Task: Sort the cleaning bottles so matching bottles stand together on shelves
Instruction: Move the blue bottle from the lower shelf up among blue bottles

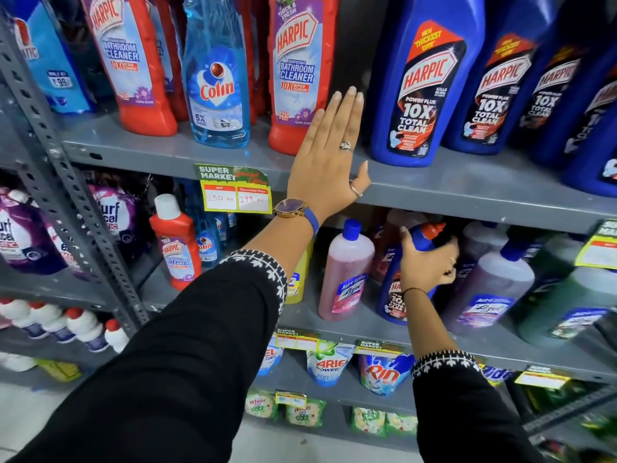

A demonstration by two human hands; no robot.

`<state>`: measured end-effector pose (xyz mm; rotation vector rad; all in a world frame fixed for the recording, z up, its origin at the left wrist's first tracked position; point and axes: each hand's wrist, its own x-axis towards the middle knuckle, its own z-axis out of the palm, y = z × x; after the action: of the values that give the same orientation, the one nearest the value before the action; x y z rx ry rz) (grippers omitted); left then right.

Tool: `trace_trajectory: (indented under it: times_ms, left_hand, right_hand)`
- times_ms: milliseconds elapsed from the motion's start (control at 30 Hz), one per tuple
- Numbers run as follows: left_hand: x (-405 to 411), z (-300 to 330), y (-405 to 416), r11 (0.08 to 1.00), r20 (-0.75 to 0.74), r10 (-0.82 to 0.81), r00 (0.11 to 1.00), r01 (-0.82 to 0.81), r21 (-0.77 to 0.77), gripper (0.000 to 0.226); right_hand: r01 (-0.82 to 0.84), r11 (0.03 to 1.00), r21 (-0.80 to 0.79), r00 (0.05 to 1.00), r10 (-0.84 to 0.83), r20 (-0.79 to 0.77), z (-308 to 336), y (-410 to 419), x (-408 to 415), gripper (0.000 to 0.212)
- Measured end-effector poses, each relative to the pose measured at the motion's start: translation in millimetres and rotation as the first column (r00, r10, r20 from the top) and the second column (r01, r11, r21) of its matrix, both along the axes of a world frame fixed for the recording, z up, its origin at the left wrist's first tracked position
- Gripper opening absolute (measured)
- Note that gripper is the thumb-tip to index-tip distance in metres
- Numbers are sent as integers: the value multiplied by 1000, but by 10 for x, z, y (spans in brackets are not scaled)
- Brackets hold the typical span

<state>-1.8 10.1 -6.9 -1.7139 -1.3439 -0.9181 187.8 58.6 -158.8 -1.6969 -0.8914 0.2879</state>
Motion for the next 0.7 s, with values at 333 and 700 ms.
trace_trajectory:
  times_ms: [333,700]
  left_hand:
    - [-5,-6,10,1000,0,-6,1000,6,-14,78]
    - [6,27,-80,994,29,-25,999,28,-102,77]
  right_hand:
    - [-180,984,8,969,176,175,40,-265,49,55]
    - [-318,941,119,948,311,74,708,-1012,66,31]
